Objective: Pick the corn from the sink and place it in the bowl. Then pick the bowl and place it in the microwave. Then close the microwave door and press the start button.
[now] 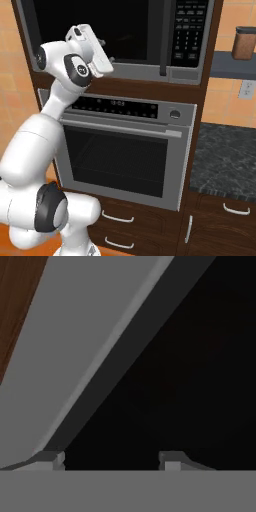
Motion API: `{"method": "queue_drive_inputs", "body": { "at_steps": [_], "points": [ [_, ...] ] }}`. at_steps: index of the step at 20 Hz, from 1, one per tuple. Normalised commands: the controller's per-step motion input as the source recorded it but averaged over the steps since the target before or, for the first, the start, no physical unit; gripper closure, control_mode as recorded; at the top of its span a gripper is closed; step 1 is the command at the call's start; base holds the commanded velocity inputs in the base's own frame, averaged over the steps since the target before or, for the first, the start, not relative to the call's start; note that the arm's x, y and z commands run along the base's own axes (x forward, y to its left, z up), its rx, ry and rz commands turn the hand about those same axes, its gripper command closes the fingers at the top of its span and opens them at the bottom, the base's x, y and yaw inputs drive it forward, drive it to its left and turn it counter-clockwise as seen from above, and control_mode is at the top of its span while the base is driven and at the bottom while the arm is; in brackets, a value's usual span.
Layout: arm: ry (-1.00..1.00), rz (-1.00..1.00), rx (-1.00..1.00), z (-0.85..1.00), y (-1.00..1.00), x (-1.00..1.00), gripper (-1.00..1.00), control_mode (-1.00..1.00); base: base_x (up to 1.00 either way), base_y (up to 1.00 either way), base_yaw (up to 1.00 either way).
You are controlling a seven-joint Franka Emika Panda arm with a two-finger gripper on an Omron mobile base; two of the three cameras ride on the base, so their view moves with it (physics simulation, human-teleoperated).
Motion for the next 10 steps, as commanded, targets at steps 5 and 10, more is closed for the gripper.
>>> {"method": "queue_drive_inputs", "body": {
  "at_steps": [5, 10],
  "points": [
    [0.01, 0.00, 0.13, 0.01, -0.51, -0.63, -1.00, -1.00, 0.00, 0.00, 0.00],
    [-0.02, 0.00, 0.32, 0.02, -0.98, -1.00, -1.00, -1.00, 0.00, 0.00, 0.00]
  ]
}}
